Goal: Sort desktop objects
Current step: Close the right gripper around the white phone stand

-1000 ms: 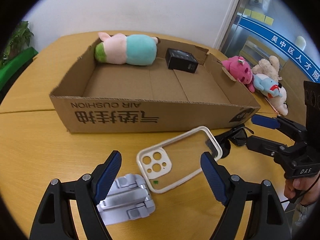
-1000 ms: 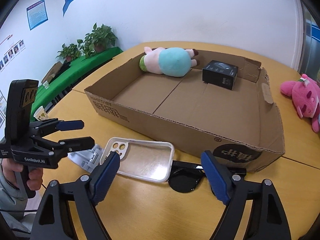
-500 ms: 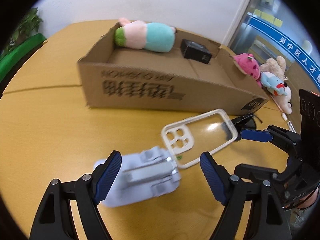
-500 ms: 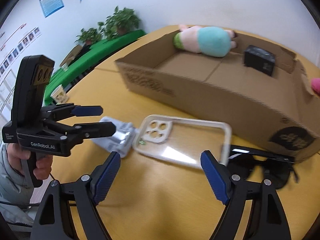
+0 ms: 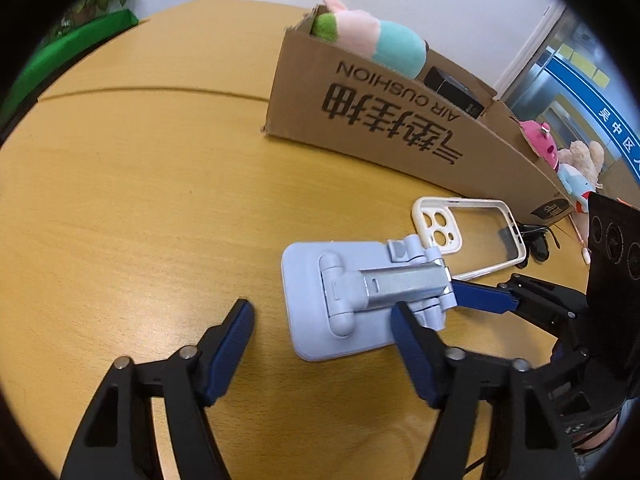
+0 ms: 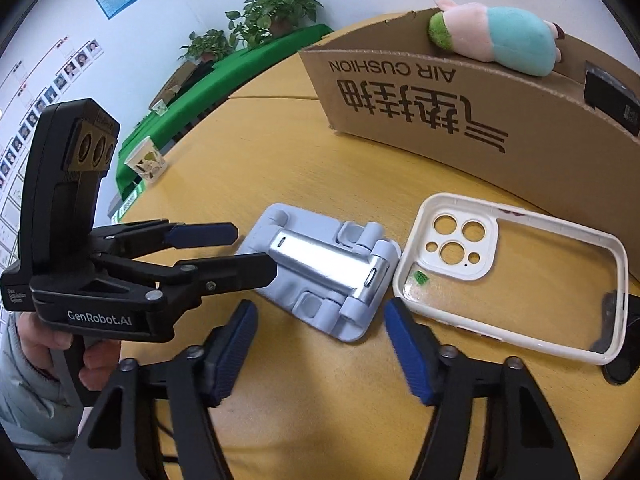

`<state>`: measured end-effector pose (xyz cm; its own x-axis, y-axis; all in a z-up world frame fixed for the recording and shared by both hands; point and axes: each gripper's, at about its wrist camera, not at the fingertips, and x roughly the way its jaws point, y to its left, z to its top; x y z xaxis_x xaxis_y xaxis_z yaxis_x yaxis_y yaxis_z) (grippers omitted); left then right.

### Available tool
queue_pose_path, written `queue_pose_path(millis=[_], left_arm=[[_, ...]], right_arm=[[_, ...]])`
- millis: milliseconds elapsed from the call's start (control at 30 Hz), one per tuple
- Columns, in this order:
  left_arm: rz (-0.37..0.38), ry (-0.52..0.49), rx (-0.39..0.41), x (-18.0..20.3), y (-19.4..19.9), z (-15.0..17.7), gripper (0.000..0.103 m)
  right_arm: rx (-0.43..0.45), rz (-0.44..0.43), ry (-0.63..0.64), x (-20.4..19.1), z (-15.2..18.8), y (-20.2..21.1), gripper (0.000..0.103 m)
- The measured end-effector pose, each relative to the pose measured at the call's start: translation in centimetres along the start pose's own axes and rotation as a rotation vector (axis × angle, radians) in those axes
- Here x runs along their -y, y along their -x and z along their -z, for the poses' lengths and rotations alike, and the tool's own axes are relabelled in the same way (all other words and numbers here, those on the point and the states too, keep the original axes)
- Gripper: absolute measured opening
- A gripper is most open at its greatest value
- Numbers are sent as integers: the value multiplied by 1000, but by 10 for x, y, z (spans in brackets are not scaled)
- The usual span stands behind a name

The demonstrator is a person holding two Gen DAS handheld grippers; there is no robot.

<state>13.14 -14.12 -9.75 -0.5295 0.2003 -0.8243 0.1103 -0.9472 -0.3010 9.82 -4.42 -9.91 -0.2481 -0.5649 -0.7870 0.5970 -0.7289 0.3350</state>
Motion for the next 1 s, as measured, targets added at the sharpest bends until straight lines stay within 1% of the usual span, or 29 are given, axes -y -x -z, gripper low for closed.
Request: queue_pose_path(millis=[67, 100, 167, 233, 300, 400, 467, 567, 600, 633, 700, 833, 1000], left_arm=[[4, -8, -3, 0, 0, -1, 62], [23, -10, -9, -1, -1, -2, 60], [59, -3, -12, -2, -2, -3, 49], [59, -5, -10, -3, -2, -3, 49], [50, -18, -7, -2, -2, -1, 47], [37, -32, -9, -2, -2, 0, 43], [30, -35, -12, -3, -1, 0, 37], [35, -29, -11, -6, 0, 1, 35], [30, -31, -9, -6, 1, 1, 35], [29, -33, -10, -6, 1, 2, 35], [30, -32, -9, -5, 2, 1, 34], [19, -45, 3, 0, 7, -1, 34], [25, -63, 52, 12, 24, -10, 34]], right_arm=[[10, 17, 1, 1, 0, 0, 56], [11, 23, 1, 0, -1, 0, 53], [17, 42, 2, -1, -2, -1, 50], [21, 65, 14, -4, -3, -2, 47], [23, 78, 18, -8, -2, -4, 47], [28, 84, 17, -10, -1, -3, 47], [32, 86, 11, -10, -1, -4, 46], [45, 88, 1, -6, 0, 0, 43], [48, 88, -6, -4, -1, 0, 37], [50, 94, -12, -3, -1, 1, 34], [50, 83, -22, 0, -1, 2, 34], [62, 92, -20, -1, -1, 6, 34], [123, 89, -26, -2, -7, 26, 34]])
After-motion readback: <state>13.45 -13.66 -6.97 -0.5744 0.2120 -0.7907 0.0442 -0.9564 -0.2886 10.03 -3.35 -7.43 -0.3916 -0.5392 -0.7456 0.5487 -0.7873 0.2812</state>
